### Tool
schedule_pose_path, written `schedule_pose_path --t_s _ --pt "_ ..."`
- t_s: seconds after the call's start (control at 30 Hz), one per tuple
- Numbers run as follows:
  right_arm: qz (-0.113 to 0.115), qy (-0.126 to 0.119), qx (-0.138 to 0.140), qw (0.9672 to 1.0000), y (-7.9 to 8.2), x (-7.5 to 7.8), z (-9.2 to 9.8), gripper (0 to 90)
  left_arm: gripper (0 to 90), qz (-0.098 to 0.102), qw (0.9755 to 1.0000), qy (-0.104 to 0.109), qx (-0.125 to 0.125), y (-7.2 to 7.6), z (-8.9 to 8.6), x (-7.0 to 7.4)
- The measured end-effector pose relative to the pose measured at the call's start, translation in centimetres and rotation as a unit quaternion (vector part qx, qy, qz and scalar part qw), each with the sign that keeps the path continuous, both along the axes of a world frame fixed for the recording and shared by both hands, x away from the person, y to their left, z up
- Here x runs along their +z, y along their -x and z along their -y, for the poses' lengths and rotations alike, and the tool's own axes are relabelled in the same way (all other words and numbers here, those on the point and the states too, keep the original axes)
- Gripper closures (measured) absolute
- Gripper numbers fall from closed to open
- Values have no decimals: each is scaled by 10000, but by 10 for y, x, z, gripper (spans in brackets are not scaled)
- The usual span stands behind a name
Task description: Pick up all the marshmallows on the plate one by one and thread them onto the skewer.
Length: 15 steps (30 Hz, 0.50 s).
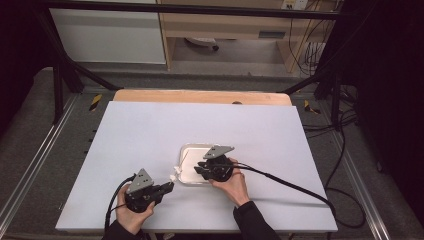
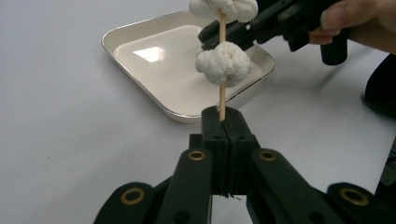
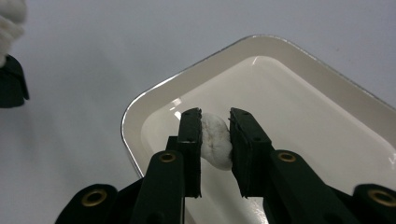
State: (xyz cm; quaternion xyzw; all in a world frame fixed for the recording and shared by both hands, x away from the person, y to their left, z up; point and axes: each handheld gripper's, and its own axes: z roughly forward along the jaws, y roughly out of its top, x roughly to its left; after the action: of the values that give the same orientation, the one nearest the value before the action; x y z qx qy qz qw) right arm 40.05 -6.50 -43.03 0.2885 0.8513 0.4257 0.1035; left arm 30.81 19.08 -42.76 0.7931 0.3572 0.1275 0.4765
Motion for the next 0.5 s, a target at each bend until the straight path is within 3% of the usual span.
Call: schedule_pose_path --t_s 0.3,0.5 --pt "43 -456 74 9989 5 30 16 755 887 3 10000 -24 -22 1 1 0" --pt "90 -823 143 9965 9 49 25 757 887 36 10000 -48 -74 2 3 1"
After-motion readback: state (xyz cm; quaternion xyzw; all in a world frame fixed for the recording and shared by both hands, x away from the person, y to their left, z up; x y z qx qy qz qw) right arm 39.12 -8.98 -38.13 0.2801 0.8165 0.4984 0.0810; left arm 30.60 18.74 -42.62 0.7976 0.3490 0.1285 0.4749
